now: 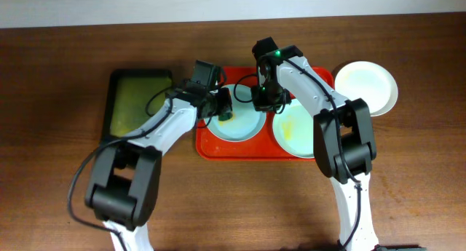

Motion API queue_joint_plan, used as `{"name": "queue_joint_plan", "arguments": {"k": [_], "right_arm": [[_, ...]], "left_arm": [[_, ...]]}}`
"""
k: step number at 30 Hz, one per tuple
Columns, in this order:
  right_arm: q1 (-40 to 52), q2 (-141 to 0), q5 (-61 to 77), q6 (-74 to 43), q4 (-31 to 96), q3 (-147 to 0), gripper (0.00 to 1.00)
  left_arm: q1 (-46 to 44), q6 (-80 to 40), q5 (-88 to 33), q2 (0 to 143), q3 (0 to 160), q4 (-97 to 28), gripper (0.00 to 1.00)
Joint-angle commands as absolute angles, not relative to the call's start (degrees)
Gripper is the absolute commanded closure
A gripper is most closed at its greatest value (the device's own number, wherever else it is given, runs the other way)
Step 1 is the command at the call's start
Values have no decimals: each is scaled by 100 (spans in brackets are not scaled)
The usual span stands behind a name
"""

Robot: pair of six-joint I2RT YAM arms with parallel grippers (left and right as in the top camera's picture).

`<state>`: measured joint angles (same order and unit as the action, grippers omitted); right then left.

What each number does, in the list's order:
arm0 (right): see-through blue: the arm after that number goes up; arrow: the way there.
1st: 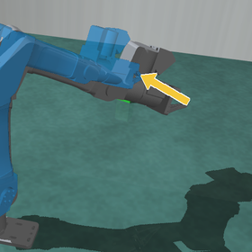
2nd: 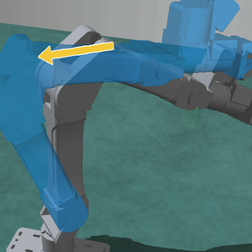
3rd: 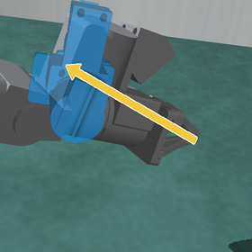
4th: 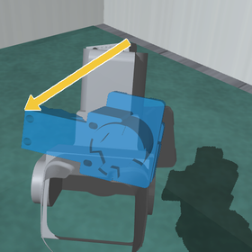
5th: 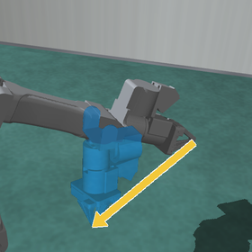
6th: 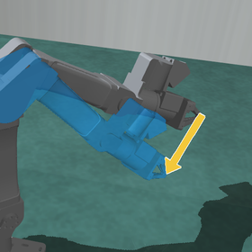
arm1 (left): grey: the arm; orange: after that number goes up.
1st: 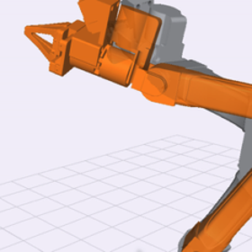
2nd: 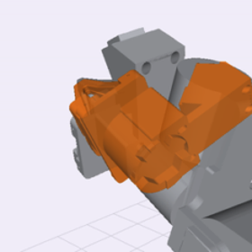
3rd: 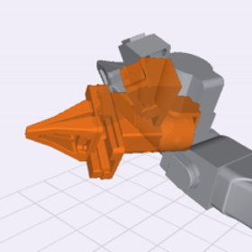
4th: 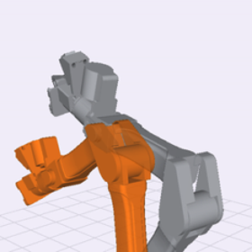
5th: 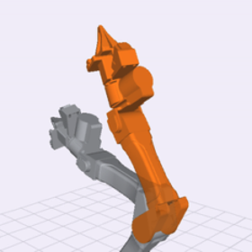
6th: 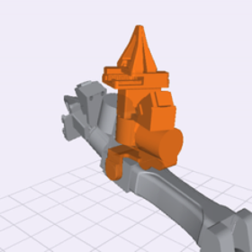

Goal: Clean dirty plates on tray and stack at the side
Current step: 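Scrub the light blue plate with the sponge in the left gripper, then carry the light blue plate right and stack it on the white plate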

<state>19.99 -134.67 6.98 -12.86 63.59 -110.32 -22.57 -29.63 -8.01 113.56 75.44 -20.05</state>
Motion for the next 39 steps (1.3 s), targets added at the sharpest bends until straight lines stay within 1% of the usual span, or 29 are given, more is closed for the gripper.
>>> {"name": "queue_joint_plan", "arguments": {"k": [1,2,5,7,9,10,12,13,16,18,21,23,25,27,29,31,34,37,39], "right_arm": [[2045,-13635,840,-1253,6296,-10737,96],[2045,-13635,840,-1251,6289,-10731,96],[2045,-13635,838,-1251,6320,-10728,96],[2045,-13635,838,-1251,6329,-10728,96],[2045,-13635,838,-1251,6318,-10728,96],[2045,-13635,838,-1251,6320,-10728,96],[2045,-13635,838,-1251,6294,-10728,96],[2045,-13635,840,-1253,6259,-10728,96],[2045,-13635,838,-1253,6278,-10728,96],[2045,-13635,836,-1249,6346,-10728,96],[2038,-13633,565,-1247,6353,-10731,96],[1994,-13603,346,-1227,6484,-10825,96],[1977,-13524,-47,-1225,6720,-11131,96],[1992,-13417,-154,-858,7048,-11614,96],[1999,-13249,-659,-838,7489,-12352,96],[2106,-13183,-1472,-838,8016,-13115,96],[2711,-13181,-4160,-840,8663,-14075,96],[3533,-13181,-6045,-834,8888,-14171,96],[4180,-13181,-7544,-836,8954,-14171,96]], "left_arm": [[-2327,-3039,-764,11732,7505,-1903,100],[-2327,-3035,-613,11841,7505,-1927,100],[-2261,-2991,694,11826,7507,-2408,100],[-2117,-2991,1350,11574,7531,-2814,100],[-2056,-2991,1216,11157,7531,-2858,100],[-2064,-2993,895,10945,7533,-2818,100],[-2150,-3081,-762,10873,7524,-2541,100],[-2231,-3332,-921,10910,7513,-2532,100],[-2475,-3365,-770,11255,7509,-2469,100],[-2486,-3361,-342,11651,7505,-2672,100],[-2482,-3240,1269,11810,7505,-3166,100],[-2475,-3092,1890,11747,7520,-3334,100],[-2353,-3074,1688,11264,7673,-3468,100],[-2292,-3079,1450,10512,7743,-3476,100],[-2178,-3076,871,9784,7743,-3555,100],[-2016,-3074,836,9389,7741,-3933,100],[-1483,-2987,880,9330,7693,-4775,100],[-875,-2906,878,9330,7686,-5234,100],[-499,-2663,878,9330,7686,-5411,100]]}}
